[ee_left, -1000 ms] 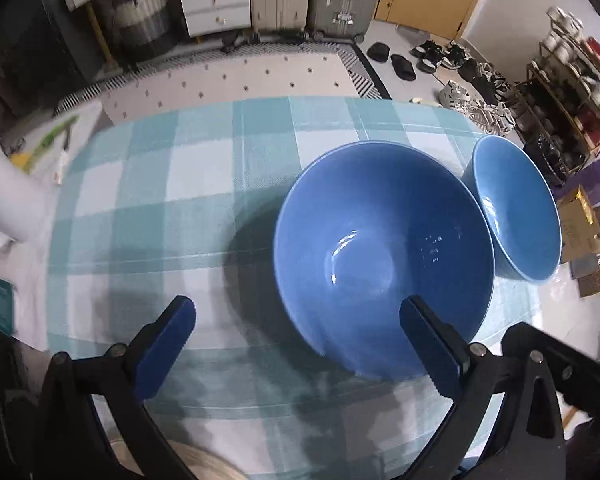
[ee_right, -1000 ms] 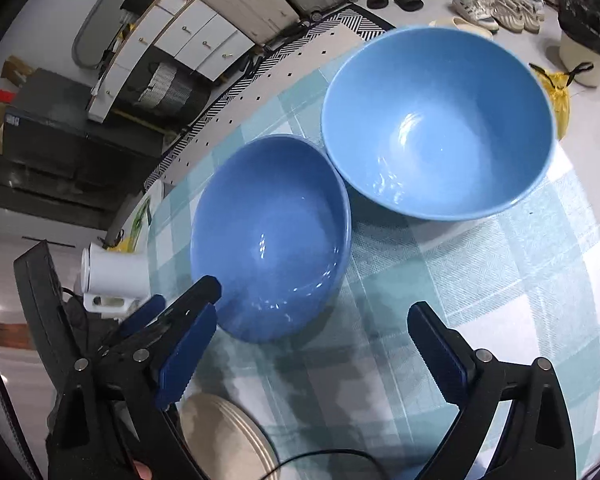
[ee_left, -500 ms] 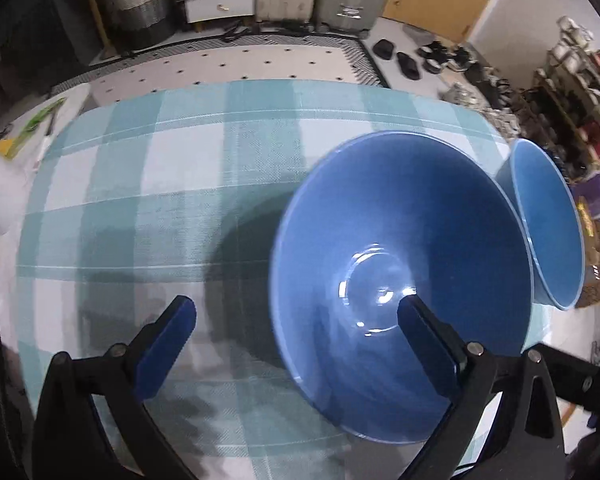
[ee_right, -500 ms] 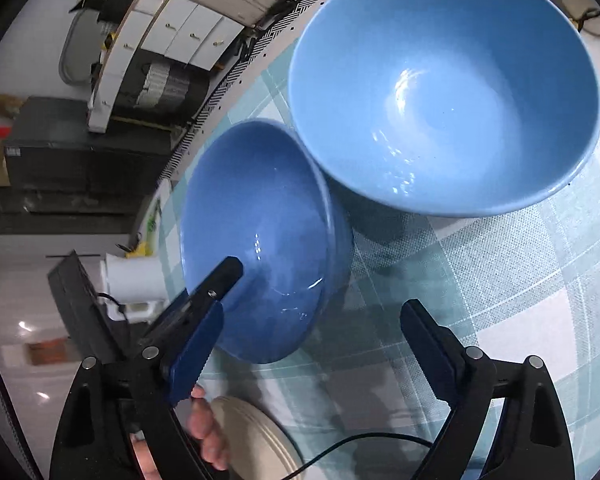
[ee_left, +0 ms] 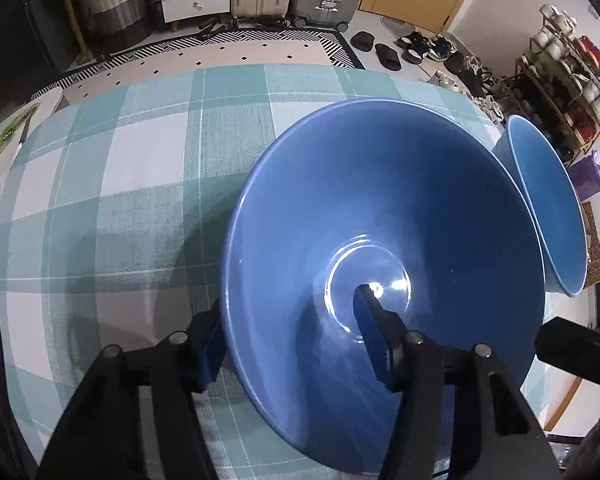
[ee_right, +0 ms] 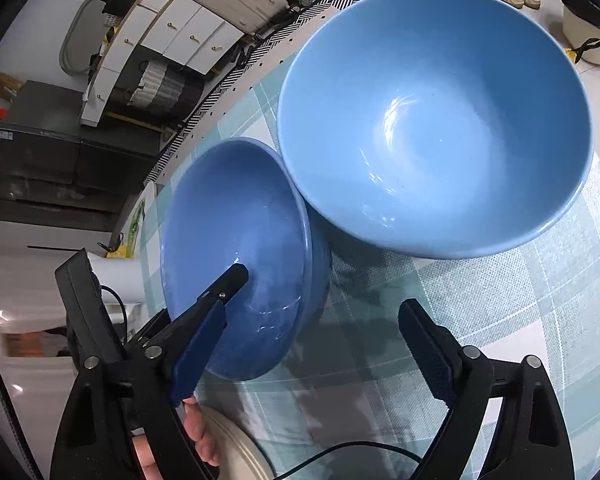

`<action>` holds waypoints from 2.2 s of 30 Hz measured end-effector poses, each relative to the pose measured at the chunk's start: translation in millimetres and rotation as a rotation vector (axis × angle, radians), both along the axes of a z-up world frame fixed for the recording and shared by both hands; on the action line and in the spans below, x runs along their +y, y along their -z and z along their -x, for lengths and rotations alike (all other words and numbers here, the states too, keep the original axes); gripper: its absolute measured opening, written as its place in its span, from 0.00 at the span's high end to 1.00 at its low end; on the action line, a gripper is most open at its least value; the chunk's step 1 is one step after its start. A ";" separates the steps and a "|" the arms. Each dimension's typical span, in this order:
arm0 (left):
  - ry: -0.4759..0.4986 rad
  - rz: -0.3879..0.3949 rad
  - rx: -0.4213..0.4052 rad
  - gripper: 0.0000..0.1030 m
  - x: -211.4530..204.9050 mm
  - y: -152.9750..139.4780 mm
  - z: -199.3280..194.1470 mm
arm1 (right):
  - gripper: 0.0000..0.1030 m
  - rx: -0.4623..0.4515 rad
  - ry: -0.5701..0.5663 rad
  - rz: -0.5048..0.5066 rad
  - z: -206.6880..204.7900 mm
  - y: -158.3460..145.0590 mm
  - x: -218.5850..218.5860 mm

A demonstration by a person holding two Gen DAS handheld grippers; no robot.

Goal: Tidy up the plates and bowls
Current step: 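Move both tools to a back blue bowl and close them on its rim, then lift the blue bowl by its rim with both tools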

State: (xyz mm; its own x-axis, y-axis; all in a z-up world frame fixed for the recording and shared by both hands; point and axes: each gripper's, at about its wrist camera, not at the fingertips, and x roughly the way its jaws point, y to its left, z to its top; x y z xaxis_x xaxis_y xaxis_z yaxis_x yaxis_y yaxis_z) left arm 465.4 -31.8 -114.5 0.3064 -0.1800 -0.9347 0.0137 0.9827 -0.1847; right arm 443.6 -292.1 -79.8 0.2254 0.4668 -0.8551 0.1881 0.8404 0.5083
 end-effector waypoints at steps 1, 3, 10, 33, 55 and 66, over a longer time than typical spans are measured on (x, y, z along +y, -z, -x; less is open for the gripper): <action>0.000 0.008 0.000 0.58 1.1 0.6 -0.3 | 0.13 0.002 -0.003 0.000 -0.8 1.5 0.8; 0.005 0.021 0.004 0.69 3.8 2.2 -0.2 | 0.13 0.009 -0.007 -0.011 -1.9 4.1 1.7; 0.005 0.047 0.004 0.90 13.7 3.2 3.0 | 0.14 0.021 0.002 -0.030 -1.2 10.8 1.6; 0.129 -0.066 -0.001 0.91 17.8 1.1 26.4 | 0.31 0.054 -0.036 -0.007 -9.3 27.6 23.7; 0.126 -0.067 0.013 0.88 18.3 5.4 33.1 | 0.58 0.059 -0.126 0.093 -21.3 47.0 72.0; 0.129 -0.067 0.017 0.87 18.8 6.4 34.5 | 0.68 0.029 -0.122 0.098 -26.7 50.3 69.3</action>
